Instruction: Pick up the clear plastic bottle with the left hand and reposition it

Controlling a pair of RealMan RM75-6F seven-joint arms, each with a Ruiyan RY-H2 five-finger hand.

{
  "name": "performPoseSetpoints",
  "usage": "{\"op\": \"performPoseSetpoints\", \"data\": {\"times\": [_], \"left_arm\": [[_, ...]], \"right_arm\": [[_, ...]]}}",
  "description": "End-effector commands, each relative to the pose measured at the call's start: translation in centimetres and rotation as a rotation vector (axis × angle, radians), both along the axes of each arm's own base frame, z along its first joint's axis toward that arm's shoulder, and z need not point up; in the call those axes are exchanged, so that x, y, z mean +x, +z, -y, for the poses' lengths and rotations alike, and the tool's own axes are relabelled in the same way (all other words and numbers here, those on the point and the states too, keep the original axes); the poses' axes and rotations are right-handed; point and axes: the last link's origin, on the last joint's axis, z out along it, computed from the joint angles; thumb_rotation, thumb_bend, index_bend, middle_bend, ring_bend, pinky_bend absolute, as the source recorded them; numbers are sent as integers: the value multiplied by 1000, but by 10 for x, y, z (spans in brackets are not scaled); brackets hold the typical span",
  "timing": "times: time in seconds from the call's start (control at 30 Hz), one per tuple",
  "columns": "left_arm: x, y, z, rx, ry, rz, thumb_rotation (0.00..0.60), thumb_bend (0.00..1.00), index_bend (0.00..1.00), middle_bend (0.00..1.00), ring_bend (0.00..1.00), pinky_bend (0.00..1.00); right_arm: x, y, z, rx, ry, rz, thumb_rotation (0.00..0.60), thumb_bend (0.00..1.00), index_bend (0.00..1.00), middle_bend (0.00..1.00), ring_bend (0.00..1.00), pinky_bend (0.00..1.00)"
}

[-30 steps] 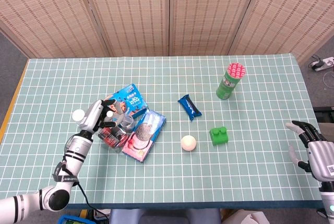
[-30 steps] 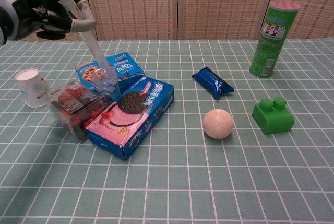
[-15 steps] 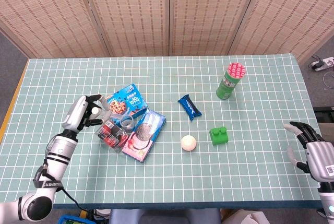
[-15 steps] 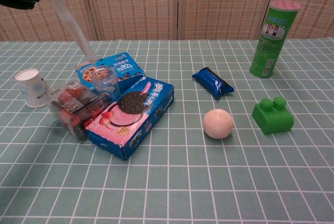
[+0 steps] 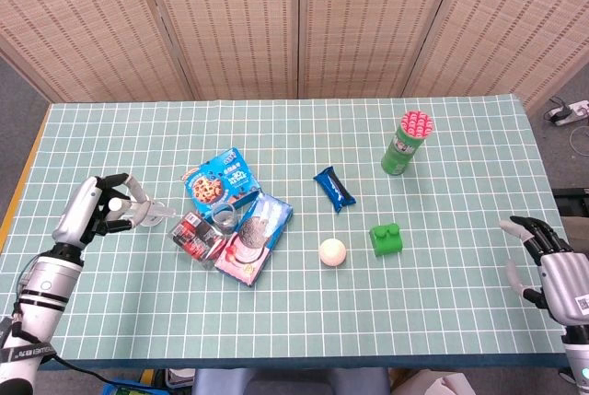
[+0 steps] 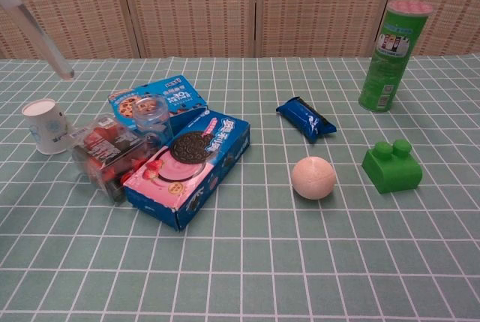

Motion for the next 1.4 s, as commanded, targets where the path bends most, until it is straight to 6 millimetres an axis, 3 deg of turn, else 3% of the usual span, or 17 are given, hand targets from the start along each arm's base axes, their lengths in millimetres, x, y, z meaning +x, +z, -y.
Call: {"op": "performPoseSetpoints", "data": {"times": [0.03, 0.17, 0.47, 0.53, 0.77, 0.93, 1.17, 1.4], "left_arm": [[-25, 7, 9, 8, 7, -8, 600, 509, 785, 1000, 1000, 1000], [-46, 8, 11, 8, 12, -55, 600, 513, 786, 1000, 1000, 1000], [-81, 8, 10, 145, -41, -512, 600, 530, 790, 1000, 1000, 1000], [-82, 3, 11, 132, -13, -454, 600, 530, 791, 1000, 1000, 1000], [-80, 6, 4, 5, 116, 62, 600, 530, 789, 1000, 1000, 1000], [-79, 13, 2, -77, 110, 237, 600, 530, 786, 1000, 1000, 1000], [-86, 13, 0, -73, 77, 151, 600, 531, 786, 1000, 1000, 1000], [-96, 6, 0, 62, 33, -201, 600, 531, 785, 1000, 1000, 1000]], "right_arm": [[1, -1, -1, 1, 1, -3, 600, 471, 227, 184, 127, 349], [1, -2, -1, 2, 1, -9, 600, 471, 227, 184, 127, 349], [0, -4, 1, 3, -7, -16, 600, 471, 227, 184, 127, 349], [-1, -5, 2, 3, -9, -17, 600, 471, 227, 184, 127, 349], [-2, -6, 3, 9, -17, -18, 600, 470, 227, 184, 127, 349], [-2, -6, 4, 10, -18, -21, 600, 470, 227, 184, 127, 349], [-2, -7, 3, 11, -17, -21, 600, 471, 227, 184, 127, 349], [-1, -5, 2, 6, -11, -17, 600, 471, 227, 184, 127, 349]]}}
